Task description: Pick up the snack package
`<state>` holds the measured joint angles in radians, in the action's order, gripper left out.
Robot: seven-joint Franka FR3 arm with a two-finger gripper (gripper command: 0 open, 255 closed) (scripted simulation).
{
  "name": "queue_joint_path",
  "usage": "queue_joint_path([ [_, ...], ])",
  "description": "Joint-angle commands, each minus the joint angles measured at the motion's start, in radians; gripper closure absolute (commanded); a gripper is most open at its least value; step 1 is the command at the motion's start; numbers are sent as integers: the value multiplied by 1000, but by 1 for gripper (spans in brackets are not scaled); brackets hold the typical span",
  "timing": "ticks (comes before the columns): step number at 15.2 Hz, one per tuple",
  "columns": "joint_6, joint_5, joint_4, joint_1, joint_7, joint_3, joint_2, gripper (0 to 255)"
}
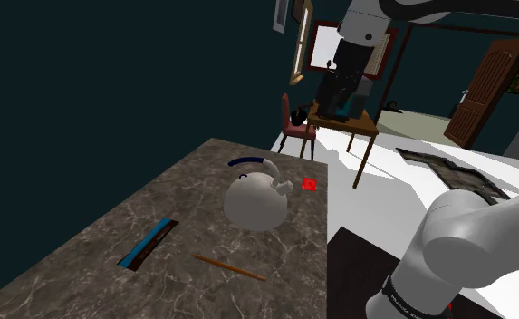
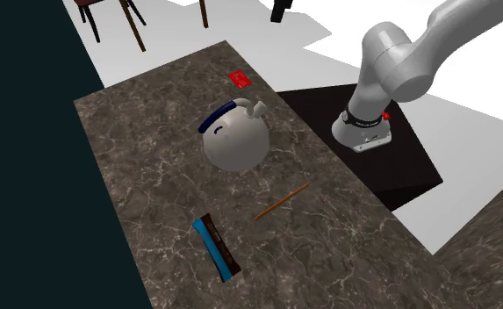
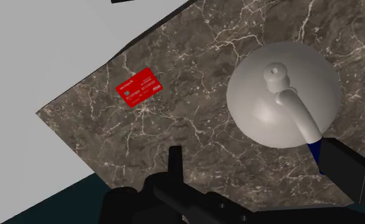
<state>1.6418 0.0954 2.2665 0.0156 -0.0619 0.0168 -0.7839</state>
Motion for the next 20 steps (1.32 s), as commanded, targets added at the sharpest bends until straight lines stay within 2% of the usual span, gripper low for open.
queue_joint_path([
  [1,0,0,0,0,0,0,0,0],
  [10,119,-126,120,3,-358,-206,43,0],
  [20,288,-223,98,26,-758,-446,263,0],
])
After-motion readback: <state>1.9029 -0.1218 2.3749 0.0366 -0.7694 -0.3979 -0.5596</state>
